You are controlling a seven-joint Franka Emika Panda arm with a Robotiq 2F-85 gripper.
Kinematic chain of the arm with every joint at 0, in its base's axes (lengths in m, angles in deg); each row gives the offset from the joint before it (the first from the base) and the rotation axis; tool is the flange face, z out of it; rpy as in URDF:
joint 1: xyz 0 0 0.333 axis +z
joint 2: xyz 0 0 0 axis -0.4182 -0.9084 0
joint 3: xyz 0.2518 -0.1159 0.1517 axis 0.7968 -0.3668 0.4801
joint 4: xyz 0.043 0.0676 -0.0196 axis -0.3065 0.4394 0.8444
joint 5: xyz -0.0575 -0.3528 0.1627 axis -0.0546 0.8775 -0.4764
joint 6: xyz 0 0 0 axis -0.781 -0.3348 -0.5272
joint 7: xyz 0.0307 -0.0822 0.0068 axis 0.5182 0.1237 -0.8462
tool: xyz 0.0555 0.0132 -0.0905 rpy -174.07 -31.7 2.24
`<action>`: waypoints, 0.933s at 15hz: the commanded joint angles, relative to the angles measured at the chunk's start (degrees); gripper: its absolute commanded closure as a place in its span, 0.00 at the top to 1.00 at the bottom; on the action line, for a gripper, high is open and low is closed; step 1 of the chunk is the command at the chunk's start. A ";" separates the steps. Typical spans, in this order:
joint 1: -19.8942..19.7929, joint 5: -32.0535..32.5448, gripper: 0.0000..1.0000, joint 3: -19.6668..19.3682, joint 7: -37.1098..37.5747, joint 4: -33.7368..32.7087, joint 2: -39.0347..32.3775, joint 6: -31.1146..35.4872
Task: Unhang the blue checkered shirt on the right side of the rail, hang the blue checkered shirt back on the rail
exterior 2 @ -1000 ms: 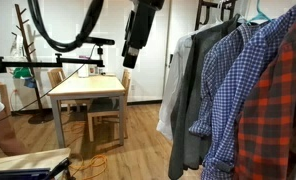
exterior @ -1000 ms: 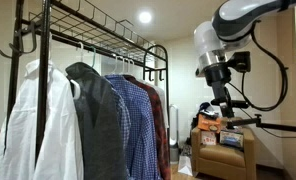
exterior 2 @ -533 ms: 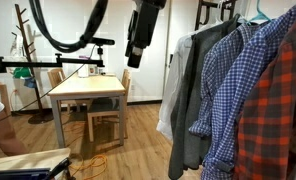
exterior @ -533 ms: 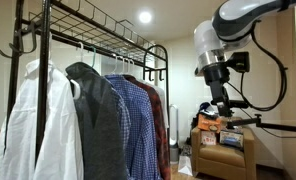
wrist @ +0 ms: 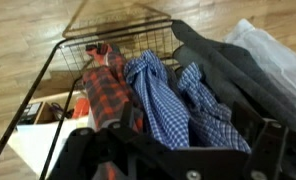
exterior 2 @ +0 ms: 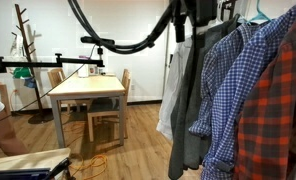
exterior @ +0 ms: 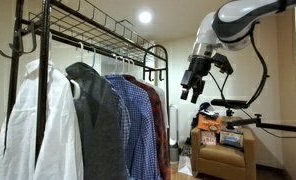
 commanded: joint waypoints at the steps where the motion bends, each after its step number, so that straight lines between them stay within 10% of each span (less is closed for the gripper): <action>1: -0.29 -0.63 1.00 0.97 0.47 -2.88 -2.37 10.18; 9: 1.54 1.13 1.00 3.65 -0.79 -11.68 -13.63 36.05; 14: 1.95 0.70 1.00 3.96 0.08 -12.53 -15.37 36.66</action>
